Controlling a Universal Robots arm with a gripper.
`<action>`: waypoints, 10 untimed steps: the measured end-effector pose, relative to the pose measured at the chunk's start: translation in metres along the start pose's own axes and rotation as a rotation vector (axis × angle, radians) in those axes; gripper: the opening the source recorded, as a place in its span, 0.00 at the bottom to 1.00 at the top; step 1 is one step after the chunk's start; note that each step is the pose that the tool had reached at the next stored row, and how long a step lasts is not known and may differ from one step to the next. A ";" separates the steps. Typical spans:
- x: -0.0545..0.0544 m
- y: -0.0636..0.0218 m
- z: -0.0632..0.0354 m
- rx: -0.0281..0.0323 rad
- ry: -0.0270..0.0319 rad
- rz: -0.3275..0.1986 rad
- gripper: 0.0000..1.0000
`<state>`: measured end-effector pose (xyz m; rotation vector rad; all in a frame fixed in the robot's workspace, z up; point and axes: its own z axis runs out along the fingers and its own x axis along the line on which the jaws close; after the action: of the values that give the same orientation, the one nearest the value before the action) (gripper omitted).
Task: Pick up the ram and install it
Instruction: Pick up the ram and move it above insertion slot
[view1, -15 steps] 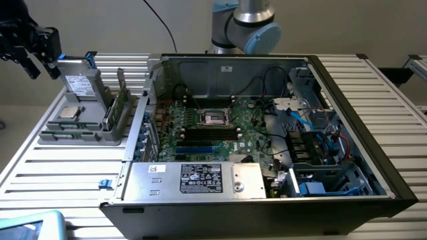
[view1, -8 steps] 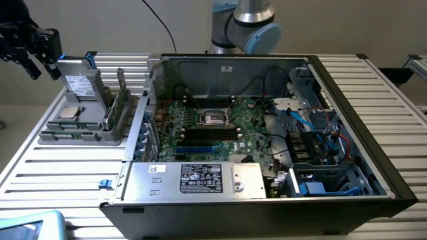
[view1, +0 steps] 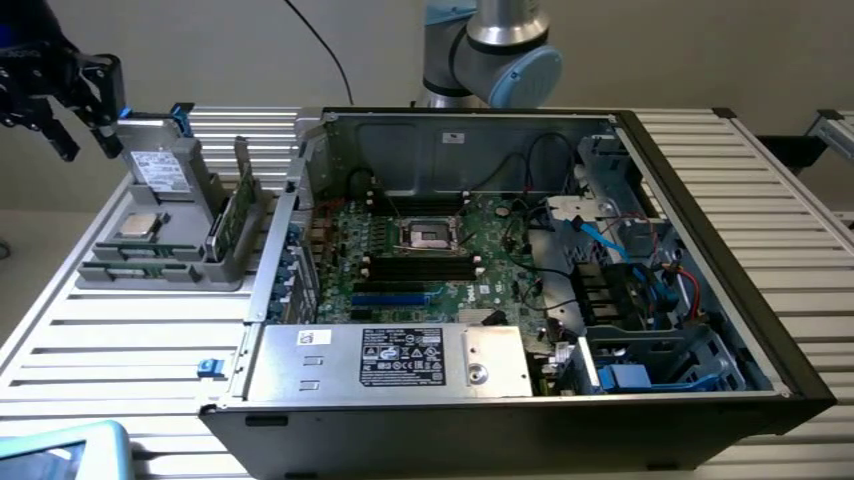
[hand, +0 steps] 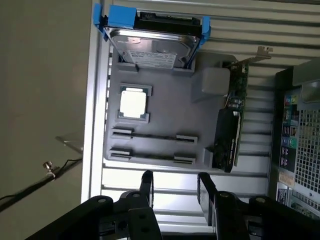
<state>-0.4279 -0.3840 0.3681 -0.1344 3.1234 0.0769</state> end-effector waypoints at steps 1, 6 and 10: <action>0.000 0.0000 0.0002 -0.0003 0.0008 -0.018 0.49; 0.000 -0.0001 0.0012 -0.0018 0.0053 -0.109 0.49; 0.000 -0.0001 0.0021 -0.0030 0.0088 -0.181 0.49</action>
<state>-0.4279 -0.3840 0.3659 -0.4173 3.1028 0.0788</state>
